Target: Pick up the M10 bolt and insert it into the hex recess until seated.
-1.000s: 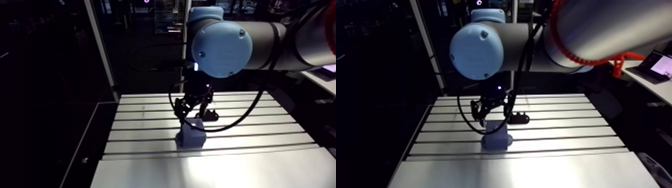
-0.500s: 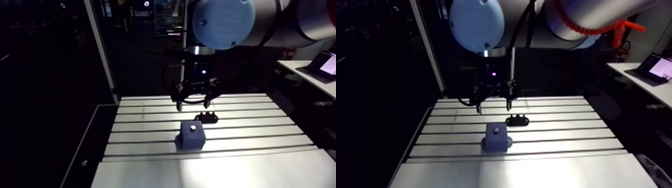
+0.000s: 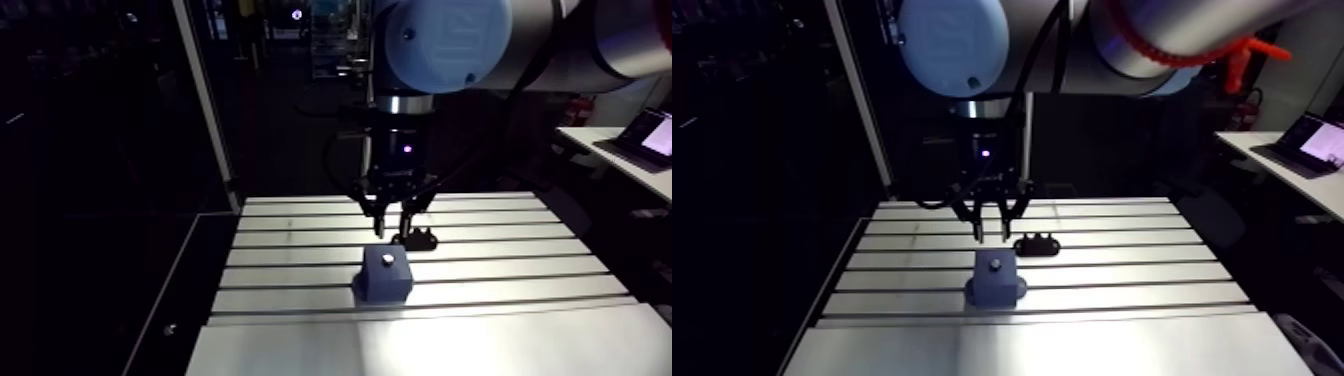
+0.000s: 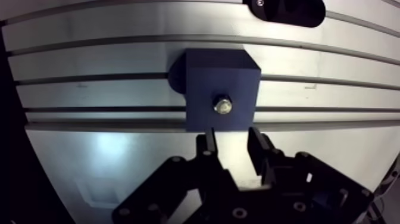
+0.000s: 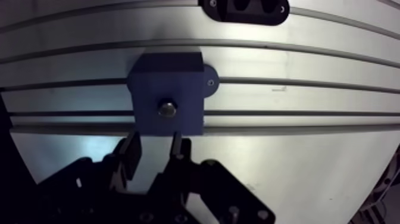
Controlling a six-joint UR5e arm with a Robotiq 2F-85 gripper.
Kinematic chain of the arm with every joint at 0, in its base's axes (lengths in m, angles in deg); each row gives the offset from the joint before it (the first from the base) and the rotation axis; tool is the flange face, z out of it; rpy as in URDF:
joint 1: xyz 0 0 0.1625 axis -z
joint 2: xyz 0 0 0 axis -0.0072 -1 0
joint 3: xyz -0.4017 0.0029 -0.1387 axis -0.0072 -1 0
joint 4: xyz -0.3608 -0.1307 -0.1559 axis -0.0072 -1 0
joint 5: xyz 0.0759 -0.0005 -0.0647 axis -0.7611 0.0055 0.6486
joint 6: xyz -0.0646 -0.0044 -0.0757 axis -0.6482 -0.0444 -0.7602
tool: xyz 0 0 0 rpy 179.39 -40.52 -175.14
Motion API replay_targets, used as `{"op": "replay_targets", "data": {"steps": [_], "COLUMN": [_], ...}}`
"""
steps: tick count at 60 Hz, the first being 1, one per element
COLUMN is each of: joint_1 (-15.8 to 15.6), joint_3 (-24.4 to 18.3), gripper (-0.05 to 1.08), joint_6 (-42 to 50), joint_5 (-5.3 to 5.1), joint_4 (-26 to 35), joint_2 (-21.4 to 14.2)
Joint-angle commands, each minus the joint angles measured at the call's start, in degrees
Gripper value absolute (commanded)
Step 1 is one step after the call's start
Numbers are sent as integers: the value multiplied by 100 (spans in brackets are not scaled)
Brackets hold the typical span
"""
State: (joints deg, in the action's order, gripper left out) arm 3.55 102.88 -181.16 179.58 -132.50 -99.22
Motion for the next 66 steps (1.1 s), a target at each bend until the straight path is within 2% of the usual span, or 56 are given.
{"op": "replay_targets", "data": {"steps": [1,22,32,37,64,66], "joint_1": [-18,-2,-2,24,25,25], "joint_3": [90,277,384,430,616,617], "gripper": [108,108,108,108,108,108], "joint_6": [-5,-163,-285,-287,-366,-366], "joint_5": [-31,-6,-22,-66,-68,-92], "joint_4": [150,80,-161,-263,-657,-703], "joint_2": [24,33,41,50,58,59]}}
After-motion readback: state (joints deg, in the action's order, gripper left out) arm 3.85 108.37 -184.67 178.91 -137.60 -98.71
